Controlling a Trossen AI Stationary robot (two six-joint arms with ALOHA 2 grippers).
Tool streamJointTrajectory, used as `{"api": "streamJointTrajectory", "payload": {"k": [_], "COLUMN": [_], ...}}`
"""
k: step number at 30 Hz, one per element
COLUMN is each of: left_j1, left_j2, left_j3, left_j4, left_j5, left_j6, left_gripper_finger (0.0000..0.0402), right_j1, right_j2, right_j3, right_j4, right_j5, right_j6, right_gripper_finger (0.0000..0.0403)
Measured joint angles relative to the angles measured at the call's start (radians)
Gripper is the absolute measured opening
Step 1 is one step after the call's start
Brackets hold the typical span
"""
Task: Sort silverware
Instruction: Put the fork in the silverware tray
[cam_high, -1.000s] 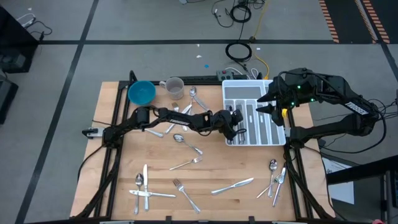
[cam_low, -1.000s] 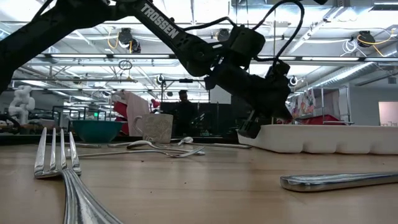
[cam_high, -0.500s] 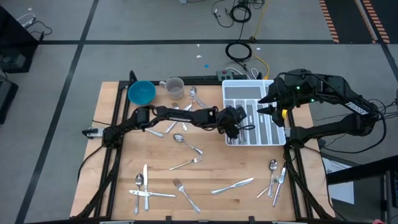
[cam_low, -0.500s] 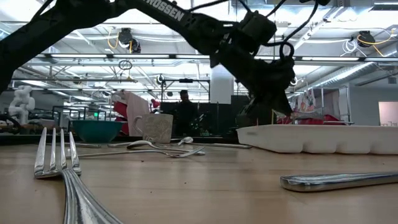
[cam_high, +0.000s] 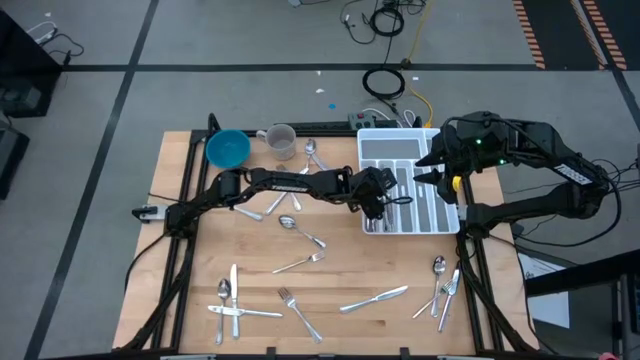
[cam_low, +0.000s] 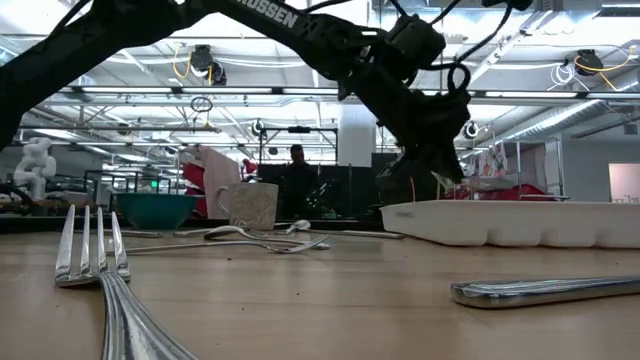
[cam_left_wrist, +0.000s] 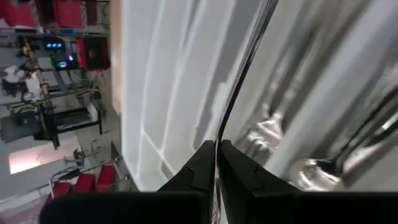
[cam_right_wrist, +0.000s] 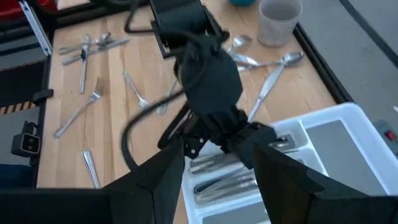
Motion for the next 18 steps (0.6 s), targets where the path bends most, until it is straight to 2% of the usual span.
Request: {"api": "streamJointTrajectory", "payload": {"k": [5, 10, 14, 18], "left_j1": [0.001, 0.002, 0.008, 0.016], "left_j2": [0.000, 0.000, 0.000, 0.000], "left_j3": [0.058, 0.111, 0.141, 0.146], "left_j4": [-0.020, -0.124, -0.214, -0.231], "left_j5": [-0.004, -0.009, -0.026, -0.036], "left_j6": [-0.045, -0.135, -0.171, -0.176], "left_gripper_finger": [0.0022, 0.0022, 0.0022, 0.0022], "right_j1": [-0.009, -0.024, -0.033, -0.036], "right_j2": [-0.020, -0.062, -0.132, -0.229], "right_j3": [-0.130, -0.286, -0.392, -0.463], "right_j4": [0.006, 0.093, 0.165, 0.185], "right_j5": [0.007, 0.008, 0.007, -0.006], "right_j6": [0.006, 0.042, 0.087, 0.144], "right_gripper_finger": [0.0185, 0.0185, 0.0185, 0.0185]}}
